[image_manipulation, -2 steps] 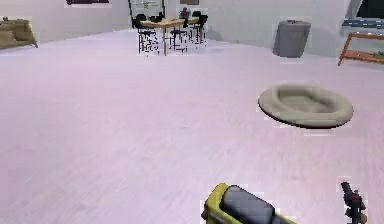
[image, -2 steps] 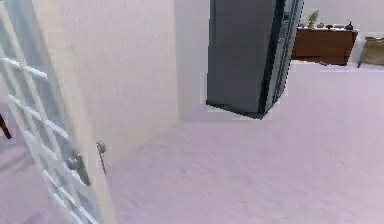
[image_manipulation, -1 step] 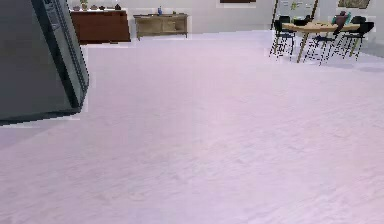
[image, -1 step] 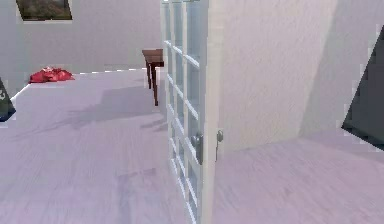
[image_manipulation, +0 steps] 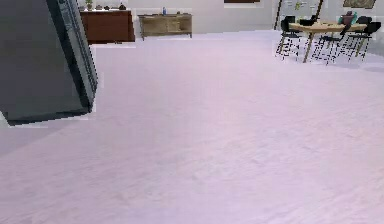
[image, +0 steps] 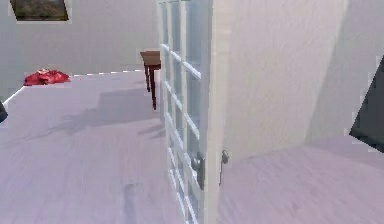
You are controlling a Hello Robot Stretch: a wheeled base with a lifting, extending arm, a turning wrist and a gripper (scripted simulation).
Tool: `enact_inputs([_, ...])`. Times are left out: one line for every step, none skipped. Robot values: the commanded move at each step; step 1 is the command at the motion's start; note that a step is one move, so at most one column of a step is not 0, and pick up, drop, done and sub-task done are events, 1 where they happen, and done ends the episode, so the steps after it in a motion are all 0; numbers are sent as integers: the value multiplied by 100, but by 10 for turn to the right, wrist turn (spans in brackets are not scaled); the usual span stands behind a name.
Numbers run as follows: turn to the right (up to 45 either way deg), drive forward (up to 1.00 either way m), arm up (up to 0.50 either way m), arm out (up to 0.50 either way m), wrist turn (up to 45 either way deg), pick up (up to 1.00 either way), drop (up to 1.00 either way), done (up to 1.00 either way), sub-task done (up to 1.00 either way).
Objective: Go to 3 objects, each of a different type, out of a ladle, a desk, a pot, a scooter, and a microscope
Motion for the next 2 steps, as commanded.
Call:
enact_inputs([450,0,0,0,0,0,0,0,0])
enact_inputs([450,0,0,0,0,0,0,0,0])
